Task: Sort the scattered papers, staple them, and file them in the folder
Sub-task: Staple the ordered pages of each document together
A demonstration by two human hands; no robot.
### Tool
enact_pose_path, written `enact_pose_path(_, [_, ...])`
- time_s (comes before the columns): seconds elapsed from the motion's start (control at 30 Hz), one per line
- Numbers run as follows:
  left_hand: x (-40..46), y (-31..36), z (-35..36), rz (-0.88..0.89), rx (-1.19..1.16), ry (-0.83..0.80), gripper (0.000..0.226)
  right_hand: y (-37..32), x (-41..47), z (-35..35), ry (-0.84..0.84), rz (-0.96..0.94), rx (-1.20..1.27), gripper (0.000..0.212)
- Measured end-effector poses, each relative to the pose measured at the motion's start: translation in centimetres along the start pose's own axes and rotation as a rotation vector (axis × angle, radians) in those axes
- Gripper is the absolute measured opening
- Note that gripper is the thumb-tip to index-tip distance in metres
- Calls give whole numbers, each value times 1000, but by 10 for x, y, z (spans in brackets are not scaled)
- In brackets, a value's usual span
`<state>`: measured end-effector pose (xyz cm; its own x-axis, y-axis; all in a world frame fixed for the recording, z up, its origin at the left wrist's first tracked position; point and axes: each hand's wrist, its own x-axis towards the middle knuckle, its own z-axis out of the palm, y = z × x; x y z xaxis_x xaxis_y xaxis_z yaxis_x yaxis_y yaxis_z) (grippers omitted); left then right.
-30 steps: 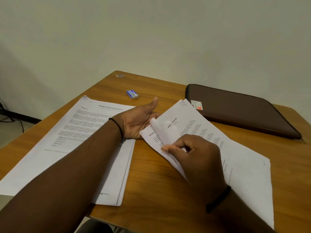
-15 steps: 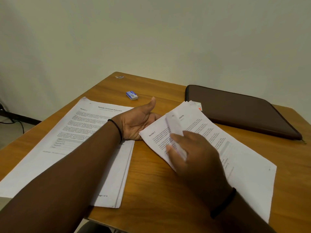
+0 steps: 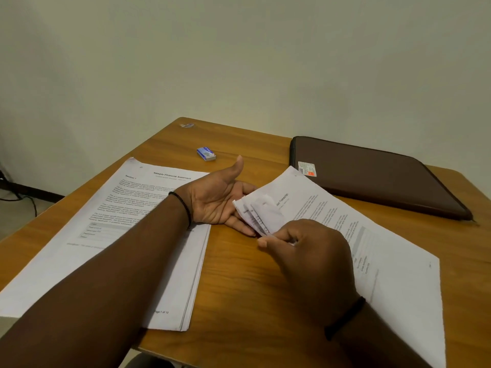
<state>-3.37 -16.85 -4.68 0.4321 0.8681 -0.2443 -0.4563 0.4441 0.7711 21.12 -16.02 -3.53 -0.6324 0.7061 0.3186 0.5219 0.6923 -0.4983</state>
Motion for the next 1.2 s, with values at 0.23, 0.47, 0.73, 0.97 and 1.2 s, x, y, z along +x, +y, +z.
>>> enact_pose_path(0.23, [2,-3,-2,17,-50,-5,91,0,2,0,190,119,176,33])
enact_pose_path(0.47, [2,-1,0,8,-11,6,91,20,6,-8,509,-165,10,37])
enact_pose_path(0.73, [2,-1,-1,-3,9,15,93,6,1,12,126,-249,-422,44])
enact_pose_path(0.97, [2,0,0,-9,65,39,96,7,3,5,132,-263,-270,29])
enact_pose_path(1.2, [3,-1,-2,-12,1,0,91,2,2,-8,4,71,-72,47])
